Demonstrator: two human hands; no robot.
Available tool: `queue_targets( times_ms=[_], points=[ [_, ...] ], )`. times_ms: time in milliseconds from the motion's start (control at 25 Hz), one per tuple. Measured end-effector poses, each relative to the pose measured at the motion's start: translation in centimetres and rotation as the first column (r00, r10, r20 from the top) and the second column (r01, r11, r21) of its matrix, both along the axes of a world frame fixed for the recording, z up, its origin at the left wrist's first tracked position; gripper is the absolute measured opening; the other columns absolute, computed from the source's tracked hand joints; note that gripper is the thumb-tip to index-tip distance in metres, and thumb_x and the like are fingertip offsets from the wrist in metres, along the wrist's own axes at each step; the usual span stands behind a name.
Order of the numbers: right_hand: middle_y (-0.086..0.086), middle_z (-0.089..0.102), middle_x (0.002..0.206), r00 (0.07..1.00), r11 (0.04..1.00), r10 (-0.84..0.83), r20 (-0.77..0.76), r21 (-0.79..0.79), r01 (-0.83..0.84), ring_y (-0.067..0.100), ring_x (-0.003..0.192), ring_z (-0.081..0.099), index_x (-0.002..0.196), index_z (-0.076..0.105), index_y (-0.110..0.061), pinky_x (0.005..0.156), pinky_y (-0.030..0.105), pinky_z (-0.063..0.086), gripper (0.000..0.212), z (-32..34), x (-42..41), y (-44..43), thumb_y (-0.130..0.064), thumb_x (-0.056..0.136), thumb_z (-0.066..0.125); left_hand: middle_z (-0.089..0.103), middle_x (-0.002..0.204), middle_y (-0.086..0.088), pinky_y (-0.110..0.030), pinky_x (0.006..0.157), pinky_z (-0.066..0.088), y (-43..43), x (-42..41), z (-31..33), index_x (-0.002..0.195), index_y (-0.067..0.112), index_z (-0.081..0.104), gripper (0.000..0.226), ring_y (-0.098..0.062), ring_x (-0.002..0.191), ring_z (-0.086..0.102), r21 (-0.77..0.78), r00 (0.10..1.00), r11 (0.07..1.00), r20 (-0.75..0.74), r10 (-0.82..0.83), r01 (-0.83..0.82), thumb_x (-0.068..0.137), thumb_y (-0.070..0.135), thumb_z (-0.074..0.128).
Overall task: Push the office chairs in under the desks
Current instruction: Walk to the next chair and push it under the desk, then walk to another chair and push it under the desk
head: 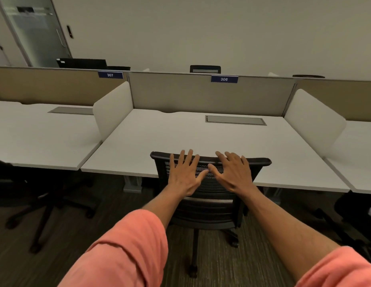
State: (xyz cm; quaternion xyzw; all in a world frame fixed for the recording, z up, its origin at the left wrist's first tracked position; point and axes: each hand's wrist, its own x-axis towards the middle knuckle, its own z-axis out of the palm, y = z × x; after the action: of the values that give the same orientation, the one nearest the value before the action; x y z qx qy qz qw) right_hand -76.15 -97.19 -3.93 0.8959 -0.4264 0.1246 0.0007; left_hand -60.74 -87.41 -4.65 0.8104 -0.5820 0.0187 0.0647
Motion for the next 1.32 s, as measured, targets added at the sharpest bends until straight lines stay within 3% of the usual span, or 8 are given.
queue_targets(
  times_ms=[200, 360, 480, 680, 960, 1320],
  points=[
    [0.008, 0.016, 0.164, 0.997, 0.997, -0.071, -0.028, -0.009, 0.07, 0.025, 0.151, 0.003, 0.156, 0.016, -0.03, 0.12, 0.051, -0.004, 0.076, -0.1, -4.7, 6.6, -0.071, 0.092, 0.019, -0.015, 0.163, -0.002, -0.057, 0.115, -0.016, 5.3, -3.8, 0.3, 0.156, 0.028, 0.0, 0.074, -0.026, 0.148, -0.019, -0.014, 0.999, 0.999, 0.021, -0.037, 0.037, 0.095, 0.069, 0.013],
    [0.009, 0.015, 0.164, 0.991, 0.991, -0.13, -0.036, -0.018, 0.13, 0.027, 0.151, 0.005, 0.156, 0.009, -0.03, 0.118, 0.052, -0.006, 0.078, -0.1, -9.0, 12.0, -0.072, 0.091, 0.019, -0.012, 0.164, -0.002, -0.057, 0.116, -0.013, 10.6, -6.8, 0.2, 0.156, 0.029, 0.003, 0.074, -0.026, 0.149, -0.017, -0.02, 0.994, 0.996, 0.066, -0.09, 0.092, 0.095, 0.069, 0.014],
    [0.009, 0.021, 0.162, 0.985, 0.985, -0.17, -0.027, -0.026, 0.17, 0.028, 0.15, 0.011, 0.156, 0.011, -0.029, 0.119, 0.053, -0.001, 0.079, -0.4, -13.0, 16.3, -0.073, 0.09, 0.019, -0.008, 0.165, -0.003, -0.058, 0.116, -0.012, 14.1, -10.0, 0.2, 0.156, 0.028, 0.007, 0.074, -0.027, 0.149, -0.014, -0.027, 0.987, 0.989, 0.078, -0.144, 0.146, 0.095, 0.068, 0.016],
    [0.008, 0.02, 0.163, 0.958, 0.959, -0.285, -0.015, -0.002, 0.285, 0.027, 0.151, 0.009, 0.156, 0.015, -0.032, 0.119, 0.053, -0.005, 0.079, -1.6, -21.0, 21.9, -0.074, 0.089, 0.017, -0.009, 0.165, -0.002, -0.059, 0.115, -0.012, 17.0, -17.6, -0.5, 0.156, 0.028, 0.009, 0.074, -0.027, 0.149, -0.014, 0.001, 0.963, 0.965, 0.057, -0.262, 0.263, 0.095, 0.068, 0.014],
    [0.008, 0.017, 0.163, 0.849, 0.849, -0.529, 0.009, 0.023, 0.528, 0.025, 0.151, 0.005, 0.156, 0.016, -0.033, 0.12, 0.054, -0.004, 0.076, -2.3, -37.2, 25.5, -0.073, 0.091, 0.02, -0.008, 0.164, -0.002, -0.06, 0.114, -0.016, 15.9, -33.5, -1.1, 0.156, 0.028, 0.011, 0.076, -0.026, 0.149, -0.013, 0.018, 0.89, 0.892, 0.058, -0.452, 0.452, 0.093, 0.071, 0.012],
    [0.007, 0.023, 0.162, 0.646, 0.645, -0.764, 0.004, 0.03, 0.763, 0.025, 0.151, 0.009, 0.154, 0.024, -0.034, 0.119, 0.054, -0.002, 0.075, -2.5, -65.1, 27.0, -0.073, 0.09, 0.025, -0.002, 0.165, -0.002, -0.06, 0.114, -0.013, 12.3, -61.7, -1.7, 0.156, 0.027, 0.016, 0.075, -0.026, 0.15, -0.008, -0.047, 0.729, 0.729, -0.009, -0.684, 0.683, 0.094, 0.07, 0.015]
  ],
)
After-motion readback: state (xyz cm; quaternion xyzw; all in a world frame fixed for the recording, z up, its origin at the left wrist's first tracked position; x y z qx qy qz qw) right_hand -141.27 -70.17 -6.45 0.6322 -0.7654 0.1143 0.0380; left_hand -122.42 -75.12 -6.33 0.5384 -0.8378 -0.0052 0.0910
